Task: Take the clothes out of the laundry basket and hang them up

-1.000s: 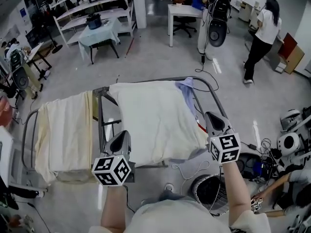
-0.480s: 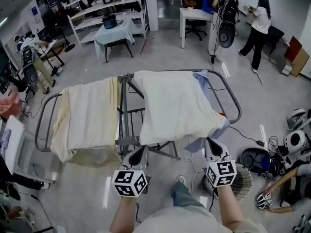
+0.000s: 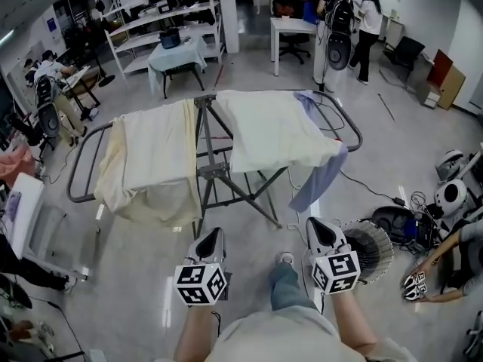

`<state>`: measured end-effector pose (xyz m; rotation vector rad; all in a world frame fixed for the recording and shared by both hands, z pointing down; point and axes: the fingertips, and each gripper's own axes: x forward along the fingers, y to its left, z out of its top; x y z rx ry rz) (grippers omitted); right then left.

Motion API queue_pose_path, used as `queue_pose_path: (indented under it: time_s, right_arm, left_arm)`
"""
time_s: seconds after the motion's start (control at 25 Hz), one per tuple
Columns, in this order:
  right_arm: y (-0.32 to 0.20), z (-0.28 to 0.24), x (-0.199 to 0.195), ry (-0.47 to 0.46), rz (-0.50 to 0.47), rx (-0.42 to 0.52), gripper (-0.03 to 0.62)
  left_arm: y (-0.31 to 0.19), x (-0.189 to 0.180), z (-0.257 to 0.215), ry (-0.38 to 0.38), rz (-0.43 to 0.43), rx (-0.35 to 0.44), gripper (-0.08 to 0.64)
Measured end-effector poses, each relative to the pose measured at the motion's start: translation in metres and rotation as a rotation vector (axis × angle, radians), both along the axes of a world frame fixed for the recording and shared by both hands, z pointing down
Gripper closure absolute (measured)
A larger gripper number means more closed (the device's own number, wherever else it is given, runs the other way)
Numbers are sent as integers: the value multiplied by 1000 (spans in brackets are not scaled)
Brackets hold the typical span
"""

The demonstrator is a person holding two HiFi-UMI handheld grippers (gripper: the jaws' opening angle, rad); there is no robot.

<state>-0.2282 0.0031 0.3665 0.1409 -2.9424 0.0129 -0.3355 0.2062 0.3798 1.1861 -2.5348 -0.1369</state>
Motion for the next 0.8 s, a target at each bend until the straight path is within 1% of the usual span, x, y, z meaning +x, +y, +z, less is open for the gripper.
queue_pose_path:
  time_s: [0.16,0.32,0.48,0.8]
  right_arm:
    - [43,-3,33,-16,-31,-10,591]
    - [76,-9,59,-13,-67,-7,591]
    - [88,-17,74,-21,-82,-4,591]
    - [103,-29,94,-46,-112,-8,591]
  left_arm:
    - [26,43,-1,-30,22,-3,549]
    - [50,76,-3,-19,17,0,549]
    - [63,96,-5,-15,7,2,549]
    - [85,120,-16,-35,-22,4,549]
